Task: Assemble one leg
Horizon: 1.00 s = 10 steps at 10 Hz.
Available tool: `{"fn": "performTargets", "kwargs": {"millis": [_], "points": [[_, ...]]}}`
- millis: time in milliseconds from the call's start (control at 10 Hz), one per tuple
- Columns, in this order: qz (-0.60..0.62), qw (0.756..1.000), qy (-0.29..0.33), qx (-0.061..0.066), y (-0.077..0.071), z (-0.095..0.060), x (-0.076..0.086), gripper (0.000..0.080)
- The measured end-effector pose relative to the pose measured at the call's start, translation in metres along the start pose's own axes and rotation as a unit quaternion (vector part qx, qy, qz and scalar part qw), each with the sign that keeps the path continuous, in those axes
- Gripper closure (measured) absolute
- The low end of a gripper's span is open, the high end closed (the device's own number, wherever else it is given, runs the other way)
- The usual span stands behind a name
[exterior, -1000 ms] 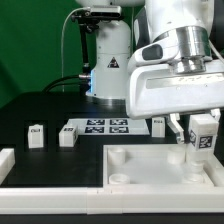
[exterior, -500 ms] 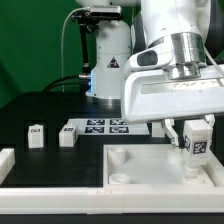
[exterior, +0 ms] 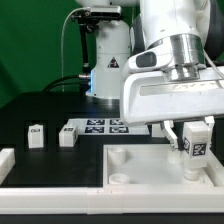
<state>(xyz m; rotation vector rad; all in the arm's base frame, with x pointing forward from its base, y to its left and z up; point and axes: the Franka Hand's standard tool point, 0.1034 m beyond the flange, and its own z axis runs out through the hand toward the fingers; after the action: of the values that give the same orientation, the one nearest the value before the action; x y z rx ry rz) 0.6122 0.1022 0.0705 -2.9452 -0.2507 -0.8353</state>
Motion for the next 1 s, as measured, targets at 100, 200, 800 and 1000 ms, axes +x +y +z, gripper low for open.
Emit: {"fn": "performTargets", "kwargs": {"millis": [100, 200, 800, 1000], "points": [[-0.001, 1.000, -0.003, 0.000, 0.0001, 0.0029, -0.0041, 0.0509], [-0.001, 1.000, -0.006, 0.000, -0.0001, 0.0050, -0.0073, 0.0509], [-0.004, 1.000, 0.000, 0.001, -0.0023, 0.0063, -0.0077, 0.0508], [-0.005, 1.000, 0.000, 0.000, -0.0023, 0.0063, -0.0077, 0.0301]]}}
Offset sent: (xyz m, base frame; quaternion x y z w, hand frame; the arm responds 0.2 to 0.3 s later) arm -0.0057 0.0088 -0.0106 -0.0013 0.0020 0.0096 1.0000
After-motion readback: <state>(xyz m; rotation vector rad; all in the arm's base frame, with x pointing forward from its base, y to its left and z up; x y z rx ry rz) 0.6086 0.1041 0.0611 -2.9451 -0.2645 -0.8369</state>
